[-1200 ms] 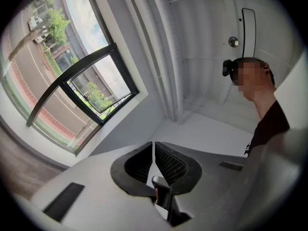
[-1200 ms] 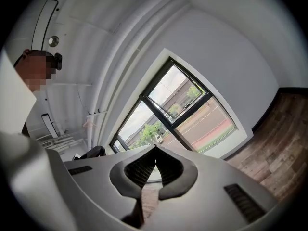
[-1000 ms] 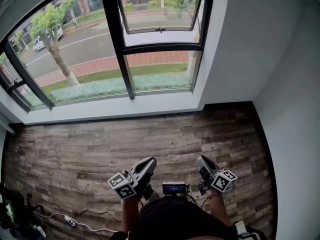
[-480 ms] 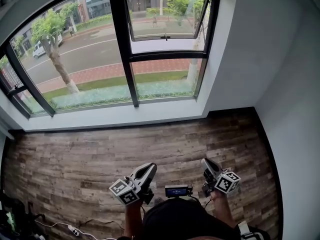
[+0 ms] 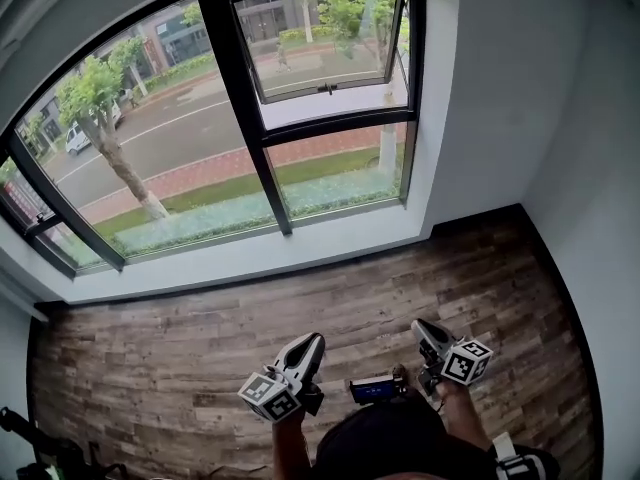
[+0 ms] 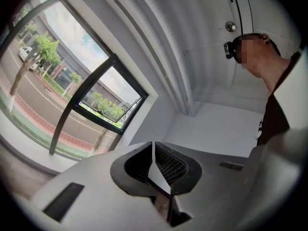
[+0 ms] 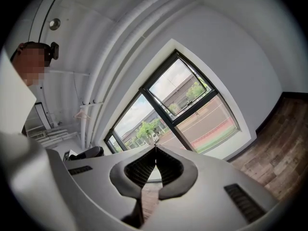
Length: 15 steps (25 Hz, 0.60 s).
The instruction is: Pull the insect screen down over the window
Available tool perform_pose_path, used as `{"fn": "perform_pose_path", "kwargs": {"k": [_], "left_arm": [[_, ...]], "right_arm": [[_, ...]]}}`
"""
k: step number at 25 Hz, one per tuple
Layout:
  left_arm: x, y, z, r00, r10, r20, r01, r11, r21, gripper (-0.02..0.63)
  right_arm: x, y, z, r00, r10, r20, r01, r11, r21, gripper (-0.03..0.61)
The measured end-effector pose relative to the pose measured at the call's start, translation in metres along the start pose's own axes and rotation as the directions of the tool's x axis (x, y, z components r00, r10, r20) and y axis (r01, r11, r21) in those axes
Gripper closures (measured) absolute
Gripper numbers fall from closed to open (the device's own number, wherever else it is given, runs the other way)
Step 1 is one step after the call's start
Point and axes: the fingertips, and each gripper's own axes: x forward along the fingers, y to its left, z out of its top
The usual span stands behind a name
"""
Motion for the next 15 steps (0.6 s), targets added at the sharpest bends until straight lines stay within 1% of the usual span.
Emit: {"fn": "perform_pose_path", "kwargs": {"k": [4,7,9,12,15], "left_arm": [[0.022,0.027,0.007,0.998,0.057,-0.024,-0.055,0.996,0.068,0.604],[0.052,0.055,0.019,0.995,0.093,-0.035,-0.088,0.99,0.112,0.604],[0.076,0.075,0.028,0.993,0.112,-0.036,-0.107,0.986,0.126,0.604],[0.121,0.095,0.044,0.99,0.139,-0.04,-0.132,0.98,0.15,0.607],[0.165,0.112,0.066,0.983,0.183,-0.014,-0.178,0.968,0.176,0.607]], "right_arm": [[0.033,-0.018,0.012,1.0,0.018,-0.007,-0.018,1.0,-0.01,0.572],[0.071,-0.043,0.026,0.999,0.044,-0.013,-0.044,0.999,-0.004,0.572],[0.101,-0.063,0.039,0.998,0.062,-0.026,-0.062,0.998,0.005,0.572],[0.137,-0.089,0.079,0.995,0.09,-0.033,-0.09,0.996,-0.006,0.572],[0.167,-0.104,0.132,0.99,0.138,-0.023,-0.139,0.988,-0.068,0.572]]}}
